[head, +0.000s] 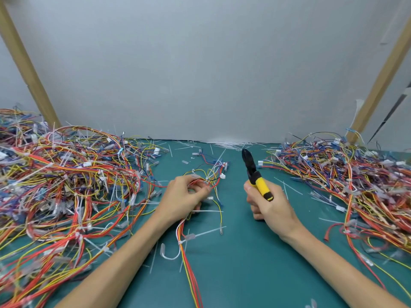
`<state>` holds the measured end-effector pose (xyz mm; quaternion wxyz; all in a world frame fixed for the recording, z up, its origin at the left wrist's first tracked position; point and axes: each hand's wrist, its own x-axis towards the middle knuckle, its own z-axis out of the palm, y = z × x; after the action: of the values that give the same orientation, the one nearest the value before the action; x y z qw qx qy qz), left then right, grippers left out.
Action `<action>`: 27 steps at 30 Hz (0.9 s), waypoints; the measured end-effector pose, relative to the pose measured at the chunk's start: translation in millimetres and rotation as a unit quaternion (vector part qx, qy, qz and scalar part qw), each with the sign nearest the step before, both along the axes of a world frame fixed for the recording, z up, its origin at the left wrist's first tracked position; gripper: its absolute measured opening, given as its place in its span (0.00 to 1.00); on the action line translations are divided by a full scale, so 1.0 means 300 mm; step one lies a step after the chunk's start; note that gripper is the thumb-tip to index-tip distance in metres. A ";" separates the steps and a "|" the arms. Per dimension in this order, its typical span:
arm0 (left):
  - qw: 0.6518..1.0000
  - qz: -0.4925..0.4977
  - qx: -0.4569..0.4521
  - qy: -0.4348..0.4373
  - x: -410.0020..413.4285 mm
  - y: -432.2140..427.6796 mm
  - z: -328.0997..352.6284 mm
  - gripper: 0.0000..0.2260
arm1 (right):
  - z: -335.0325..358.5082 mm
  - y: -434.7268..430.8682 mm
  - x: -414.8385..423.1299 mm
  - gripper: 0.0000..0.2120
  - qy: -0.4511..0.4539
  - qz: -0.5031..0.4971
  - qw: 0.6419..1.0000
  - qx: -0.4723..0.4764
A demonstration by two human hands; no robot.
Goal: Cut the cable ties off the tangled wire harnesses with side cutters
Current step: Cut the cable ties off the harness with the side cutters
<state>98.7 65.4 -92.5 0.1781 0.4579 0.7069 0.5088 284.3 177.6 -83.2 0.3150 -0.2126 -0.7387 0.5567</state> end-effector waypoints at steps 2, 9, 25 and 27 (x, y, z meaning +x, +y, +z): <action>1.000 0.000 0.000 -0.001 0.006 -0.005 0.003 0.05 | -0.002 -0.003 -0.002 0.13 -0.013 -0.002 1.000 0.022; 1.000 0.003 -0.013 -0.005 0.008 -0.005 0.003 0.06 | 0.003 -0.002 0.001 0.17 -0.034 -0.021 0.994 0.102; 1.000 -0.007 -0.028 0.005 0.015 -0.009 0.011 0.03 | -0.003 0.006 0.002 0.09 -0.059 -0.163 0.965 0.198; 1.000 -0.009 -0.028 0.009 0.013 -0.010 0.010 0.03 | 0.002 0.007 0.003 0.07 -0.044 -0.162 0.972 0.166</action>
<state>102.8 62.3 -89.7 0.1887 0.4641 0.7180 0.4832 285.3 179.7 -82.6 0.3989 -0.2987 -0.7897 0.3579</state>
